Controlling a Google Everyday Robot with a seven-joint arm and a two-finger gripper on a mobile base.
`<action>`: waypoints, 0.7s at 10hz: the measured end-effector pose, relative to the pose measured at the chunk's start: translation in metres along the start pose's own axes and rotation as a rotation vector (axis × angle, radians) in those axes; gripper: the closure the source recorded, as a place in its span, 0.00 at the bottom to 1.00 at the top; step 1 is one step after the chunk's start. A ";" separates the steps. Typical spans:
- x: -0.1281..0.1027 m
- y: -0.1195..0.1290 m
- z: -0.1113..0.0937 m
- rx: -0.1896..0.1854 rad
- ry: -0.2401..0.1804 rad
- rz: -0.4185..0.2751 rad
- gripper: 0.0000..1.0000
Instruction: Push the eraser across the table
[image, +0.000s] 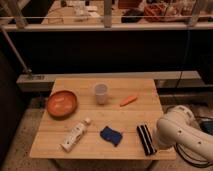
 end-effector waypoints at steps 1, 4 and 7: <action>-0.001 -0.001 0.001 0.002 0.000 -0.003 0.92; -0.003 -0.003 0.004 0.009 -0.003 -0.009 0.92; -0.006 -0.006 0.006 0.017 -0.005 -0.013 0.92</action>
